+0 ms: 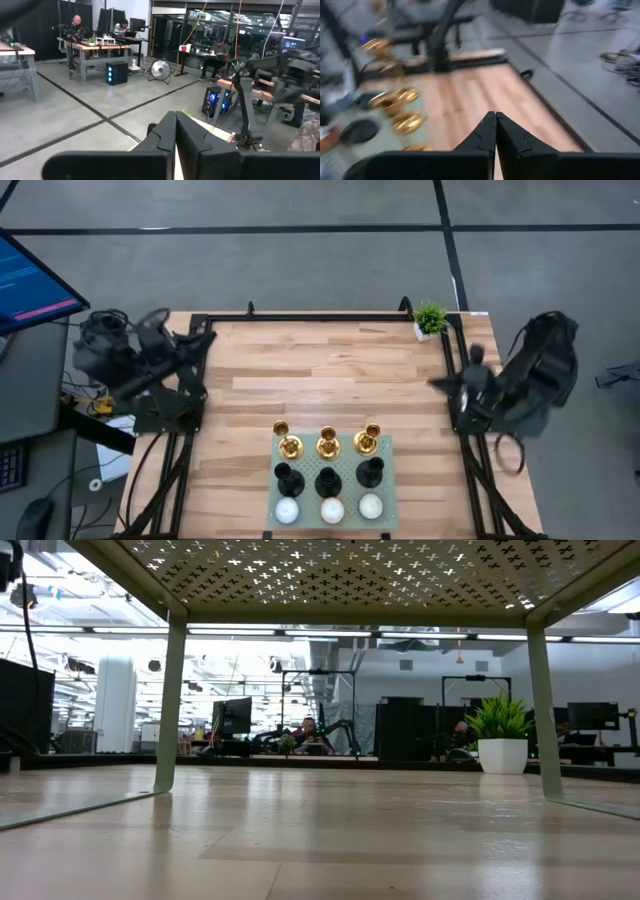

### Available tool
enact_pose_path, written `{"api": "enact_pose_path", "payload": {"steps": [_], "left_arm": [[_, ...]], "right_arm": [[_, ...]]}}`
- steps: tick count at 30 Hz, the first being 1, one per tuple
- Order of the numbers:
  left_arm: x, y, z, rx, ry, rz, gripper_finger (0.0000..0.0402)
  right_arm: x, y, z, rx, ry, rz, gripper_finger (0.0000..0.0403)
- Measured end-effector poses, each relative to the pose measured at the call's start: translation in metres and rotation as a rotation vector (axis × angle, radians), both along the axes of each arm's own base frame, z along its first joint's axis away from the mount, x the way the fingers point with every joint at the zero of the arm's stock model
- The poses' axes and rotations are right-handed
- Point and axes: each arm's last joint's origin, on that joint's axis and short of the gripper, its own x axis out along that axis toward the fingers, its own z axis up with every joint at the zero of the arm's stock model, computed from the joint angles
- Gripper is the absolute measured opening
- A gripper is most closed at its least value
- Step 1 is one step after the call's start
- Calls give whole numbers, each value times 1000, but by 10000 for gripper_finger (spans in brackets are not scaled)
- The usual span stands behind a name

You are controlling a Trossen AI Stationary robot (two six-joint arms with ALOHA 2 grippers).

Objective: Pick & Place candle stick holders
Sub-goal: Return to Home Position

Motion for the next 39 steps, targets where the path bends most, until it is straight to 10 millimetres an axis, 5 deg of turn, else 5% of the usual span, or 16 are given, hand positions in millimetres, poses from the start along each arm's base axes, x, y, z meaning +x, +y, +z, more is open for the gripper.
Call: {"api": "enact_pose_path", "payload": {"steps": [5,10,26,39], "left_arm": [[-18,19,-2,10,-43,-86,3],[-28,27,-23,66,-155,-336,3],[-22,19,-154,-109,-190,-433,2],[-4,-3,-214,-138,-121,-443,4]], "right_arm": [[-34,-48,-11,74,-129,-63,0],[-51,-70,-46,191,-243,-79,0],[-39,-54,-162,356,-454,-32,0],[-24,-44,-232,402,-499,-51,0]]}}
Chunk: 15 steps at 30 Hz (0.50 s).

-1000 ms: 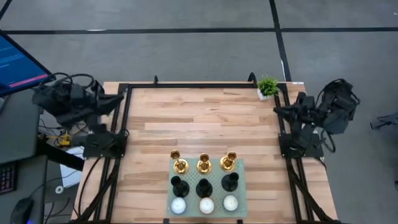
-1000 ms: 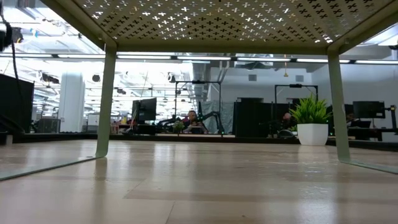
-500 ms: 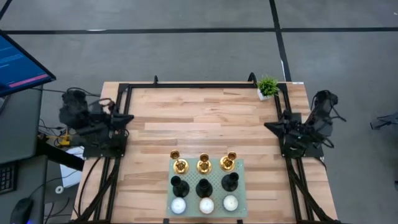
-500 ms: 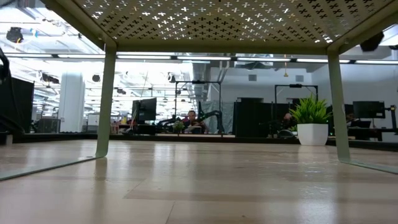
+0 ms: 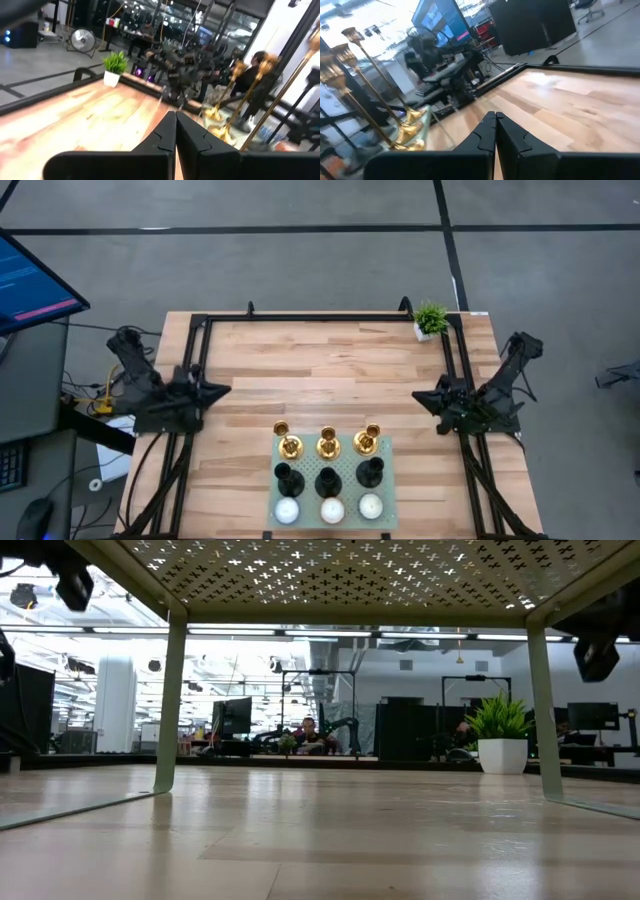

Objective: Pick & Place candle stick holders
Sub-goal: Return to Home Position

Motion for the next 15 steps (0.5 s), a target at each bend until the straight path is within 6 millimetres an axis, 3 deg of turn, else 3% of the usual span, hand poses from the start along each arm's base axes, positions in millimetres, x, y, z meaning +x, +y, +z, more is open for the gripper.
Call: {"api": "enact_pose_path", "payload": {"steps": [15], "left_arm": [[14,-18,-58,13,91,-20,6]], "right_arm": [[2,-1,-8,-48,58,-1,0]]}}
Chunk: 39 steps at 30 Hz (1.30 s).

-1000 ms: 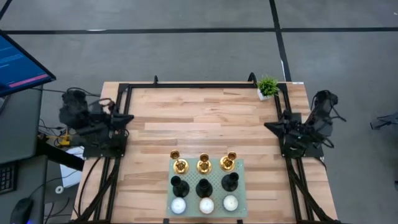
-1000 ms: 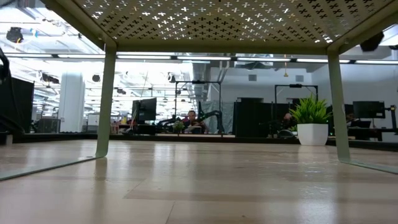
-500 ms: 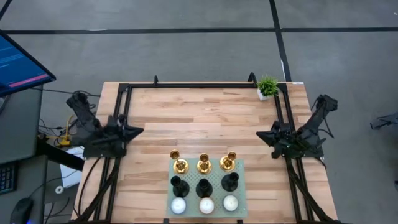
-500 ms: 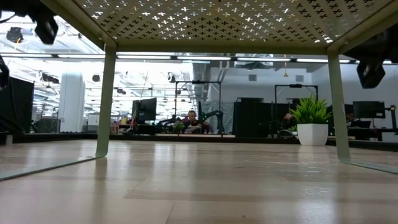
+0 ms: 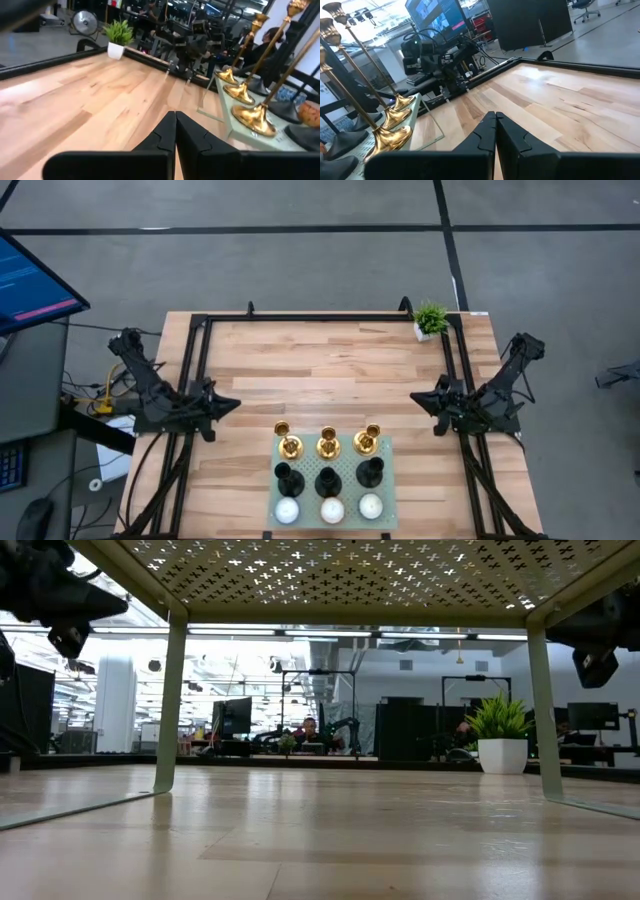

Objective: Pick & Place candle stick holders
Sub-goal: Return to Home Position

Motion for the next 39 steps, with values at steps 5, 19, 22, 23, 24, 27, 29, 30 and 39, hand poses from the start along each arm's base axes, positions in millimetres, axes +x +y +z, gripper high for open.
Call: {"api": "enact_pose_path", "payload": {"steps": [5,19,22,23,24,27,29,30,39], "left_arm": [[2,-3,-12,6,20,-29,4],[3,-4,-20,75,59,-38,8],[3,-4,-20,114,66,-39,8],[3,-4,-20,143,70,-40,7],[3,-4,-20,173,76,-40,6],[3,-5,-20,213,85,-41,7],[3,-5,-20,211,85,-41,10],[3,-5,-20,213,86,-41,11],[5,-7,-22,243,111,-42,14]], "right_arm": [[0,0,0,0,0,0,0],[0,0,0,-3,1,1,0],[0,0,0,-3,1,1,0],[0,0,0,-3,1,1,0],[0,0,0,-3,1,1,0],[0,0,0,-3,1,1,0],[0,0,0,-3,1,1,0],[0,0,0,-3,1,1,0],[0,0,-1,-3,2,1,0]]}}
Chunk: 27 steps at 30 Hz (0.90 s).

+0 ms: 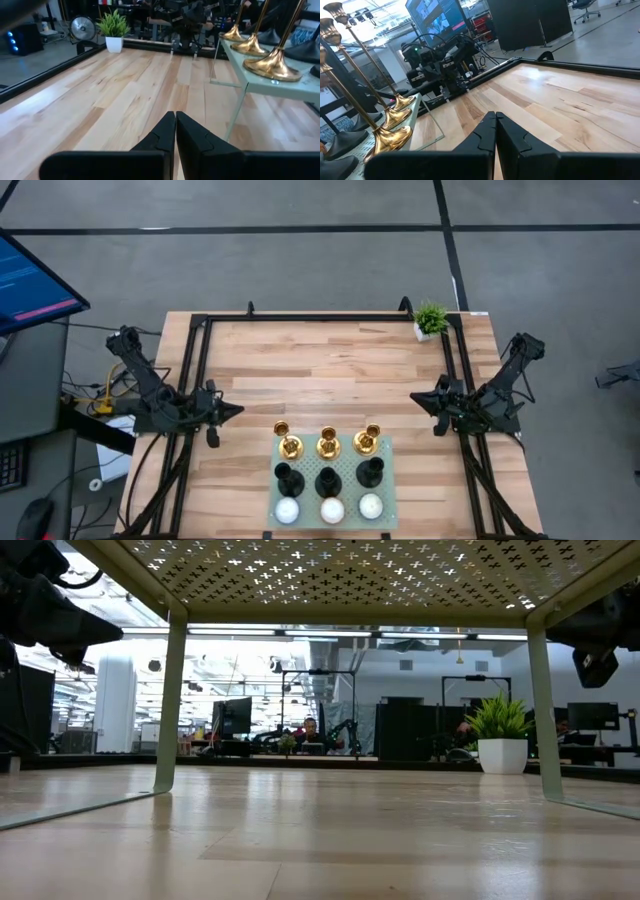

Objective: Pick & Place candle stick holders
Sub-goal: Return to Home Position

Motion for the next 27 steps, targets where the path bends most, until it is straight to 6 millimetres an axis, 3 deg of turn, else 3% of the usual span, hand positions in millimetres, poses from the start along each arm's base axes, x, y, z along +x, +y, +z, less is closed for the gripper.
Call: {"api": "enact_pose_path", "payload": {"steps": [27], "left_arm": [[9,-12,-16,181,145,0,11]], "right_arm": [[0,0,0,1,0,-1,0]]}}
